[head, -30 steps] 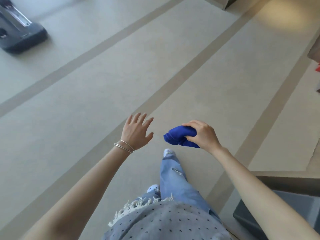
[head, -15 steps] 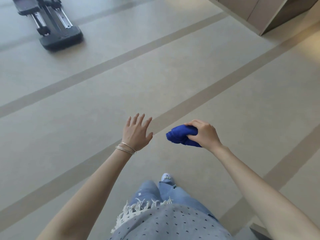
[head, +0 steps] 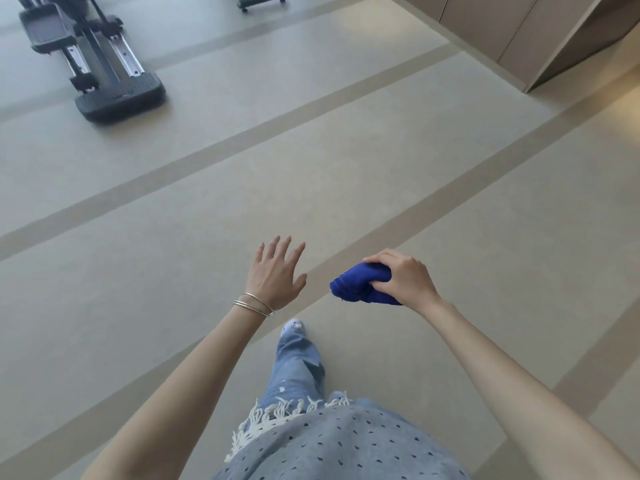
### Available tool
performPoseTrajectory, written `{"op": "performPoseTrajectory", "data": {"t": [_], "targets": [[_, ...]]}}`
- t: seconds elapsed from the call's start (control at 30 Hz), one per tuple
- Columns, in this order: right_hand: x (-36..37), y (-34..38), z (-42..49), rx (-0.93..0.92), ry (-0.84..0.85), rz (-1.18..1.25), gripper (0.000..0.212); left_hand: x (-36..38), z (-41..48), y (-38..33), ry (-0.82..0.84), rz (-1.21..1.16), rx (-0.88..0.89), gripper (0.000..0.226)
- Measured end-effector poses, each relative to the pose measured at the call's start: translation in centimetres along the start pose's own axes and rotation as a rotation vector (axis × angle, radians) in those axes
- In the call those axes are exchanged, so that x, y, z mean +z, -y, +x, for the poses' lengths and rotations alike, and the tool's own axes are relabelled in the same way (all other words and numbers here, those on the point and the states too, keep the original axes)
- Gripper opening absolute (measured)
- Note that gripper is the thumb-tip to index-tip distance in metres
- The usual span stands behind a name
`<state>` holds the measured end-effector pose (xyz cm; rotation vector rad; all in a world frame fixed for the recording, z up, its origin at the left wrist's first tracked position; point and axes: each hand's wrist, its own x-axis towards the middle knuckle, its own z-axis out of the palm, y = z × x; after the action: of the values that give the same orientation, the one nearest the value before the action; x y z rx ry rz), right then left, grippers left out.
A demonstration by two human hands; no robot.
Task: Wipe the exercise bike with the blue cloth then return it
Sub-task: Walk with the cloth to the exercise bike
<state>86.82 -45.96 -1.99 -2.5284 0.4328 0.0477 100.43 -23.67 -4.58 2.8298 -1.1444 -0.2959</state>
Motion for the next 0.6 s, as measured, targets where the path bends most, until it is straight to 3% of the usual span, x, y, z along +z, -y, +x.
{"op": "performPoseTrajectory", "data": {"t": [0.37,0.6], "targets": [[-1.5,6.1,17.7,-0.021,-0.097,0.043,0.032,-5.7,13.9,10.6,-0.047,0.013,0.002,0.064],[-1.6,5.5,24.9,-0.005,-0.049,0.026,0.034,-6.0,19.9,13.9,-0.017,0.005,-0.03,0.064]]}}
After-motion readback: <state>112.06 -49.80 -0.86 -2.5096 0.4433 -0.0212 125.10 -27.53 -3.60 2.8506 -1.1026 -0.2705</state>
